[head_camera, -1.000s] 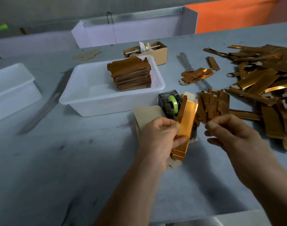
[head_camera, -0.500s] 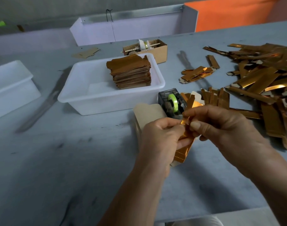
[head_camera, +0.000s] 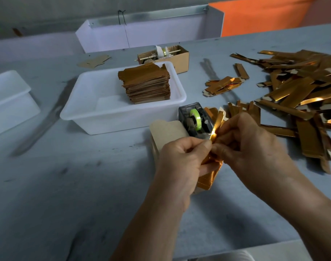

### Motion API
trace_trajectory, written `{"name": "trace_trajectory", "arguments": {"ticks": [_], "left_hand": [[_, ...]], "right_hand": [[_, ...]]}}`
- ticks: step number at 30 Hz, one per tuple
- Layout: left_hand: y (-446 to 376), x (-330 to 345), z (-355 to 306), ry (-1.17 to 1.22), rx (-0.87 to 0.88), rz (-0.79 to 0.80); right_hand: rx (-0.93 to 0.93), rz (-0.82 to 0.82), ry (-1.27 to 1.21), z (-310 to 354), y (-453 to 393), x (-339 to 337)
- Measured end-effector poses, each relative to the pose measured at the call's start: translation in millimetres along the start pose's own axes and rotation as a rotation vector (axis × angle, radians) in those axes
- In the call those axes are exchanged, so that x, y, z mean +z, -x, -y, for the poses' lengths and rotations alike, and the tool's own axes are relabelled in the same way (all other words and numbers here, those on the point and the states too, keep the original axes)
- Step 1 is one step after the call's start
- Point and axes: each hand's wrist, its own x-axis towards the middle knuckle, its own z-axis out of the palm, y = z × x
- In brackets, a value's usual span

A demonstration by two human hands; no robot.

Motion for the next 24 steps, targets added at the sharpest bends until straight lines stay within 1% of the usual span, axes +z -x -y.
{"name": "trace_trajectory", "arguments": {"ticks": [4,8,11,13,15,17,20,21,24], "left_hand": [[2,8,6,-0.038,0.04,-0.115],[7,20,12,-0.22,0.268,-0.28],[10,21,15,-0.334,0.445,-0.342],[12,17,15,-0.384,0.517,-0.37],[13,14,12,-0.389,0.517,-0.37],[14,14,8,-0.32,0.46,-0.345],[14,12,5,-0.239,0.384,-0.33],[14,10,5,-0.244,0.375,-0.327],[15,8,6,-0.3,0.387,-0.31]], "right_hand": [[0.008,-0.028,0.106,5,2,2],[-0.043,-0.11,0.232,10,4,4],[-0.021,-0.133,0.244,10,5,2],[-0.023,-0.121,0.26,8,6,0],[-0.042,-0.106,0.247,3,7,-3],[-0.02,-0.079,0.144,-4,9,-3],[0.074,-0.03,-0.164,-10,11,0],[0.105,-0.01,-0.258,-11,12,1],[0.167,0.079,-0.426,-8,13,4]]}}
